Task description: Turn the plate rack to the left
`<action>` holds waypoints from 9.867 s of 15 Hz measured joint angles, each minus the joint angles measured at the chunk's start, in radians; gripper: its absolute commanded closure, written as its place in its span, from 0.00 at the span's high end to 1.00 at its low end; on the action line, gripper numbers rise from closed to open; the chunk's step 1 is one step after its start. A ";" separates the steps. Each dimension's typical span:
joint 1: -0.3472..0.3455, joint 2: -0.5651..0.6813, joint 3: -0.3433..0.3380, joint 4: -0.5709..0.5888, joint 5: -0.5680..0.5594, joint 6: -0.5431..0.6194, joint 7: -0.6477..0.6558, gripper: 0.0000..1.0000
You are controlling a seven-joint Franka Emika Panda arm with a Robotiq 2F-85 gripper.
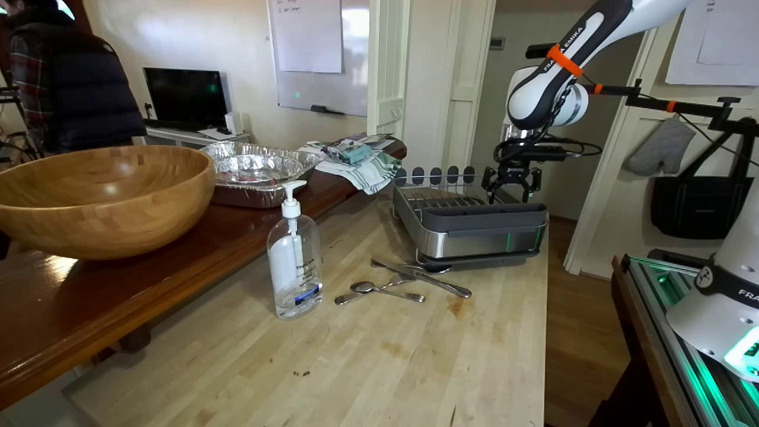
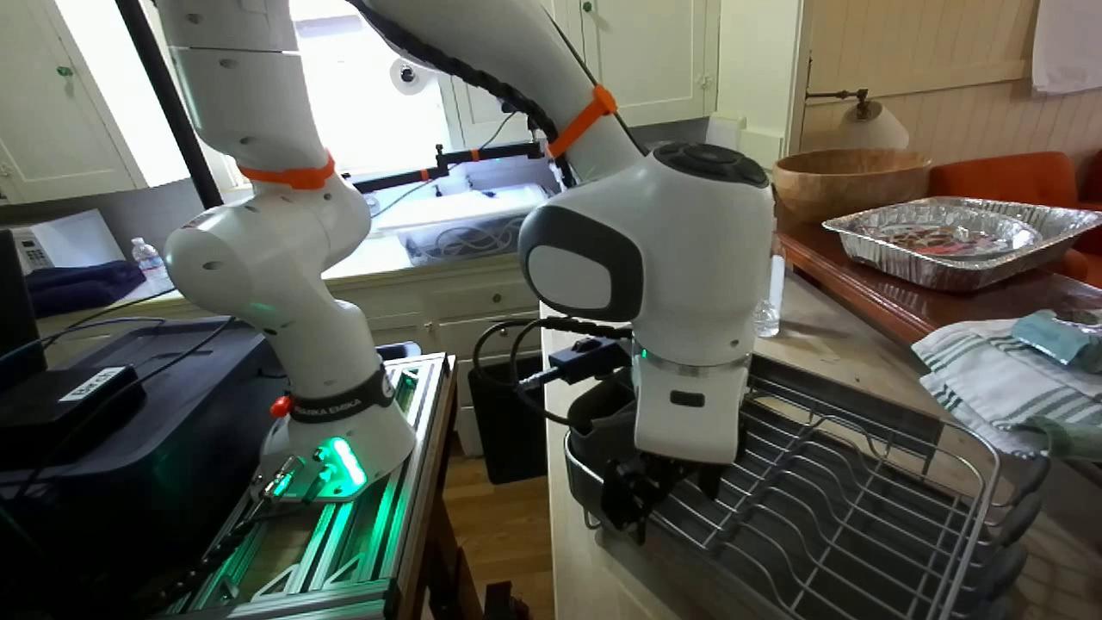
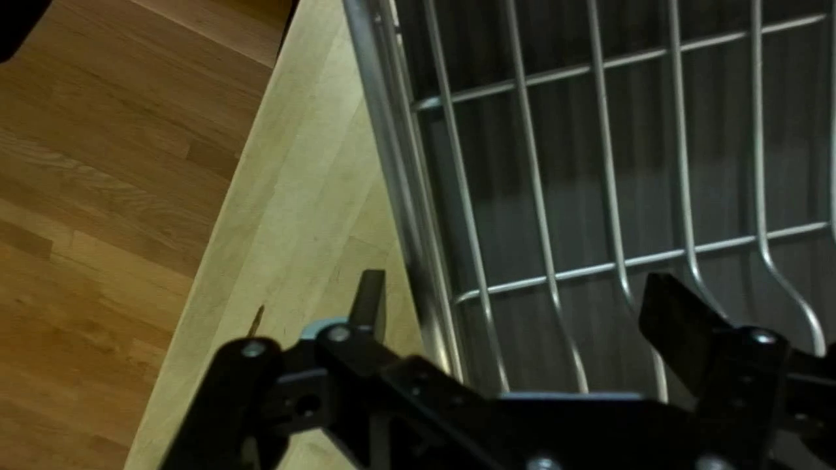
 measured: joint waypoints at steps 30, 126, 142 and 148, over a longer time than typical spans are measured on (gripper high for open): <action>0.001 0.105 -0.024 0.089 -0.280 0.166 -0.433 0.03; -0.172 0.226 0.093 0.268 -0.078 0.209 -0.997 0.02; -0.195 0.227 0.100 0.298 -0.155 0.182 -1.126 0.02; -0.226 0.236 0.108 0.284 -0.131 0.182 -1.127 0.02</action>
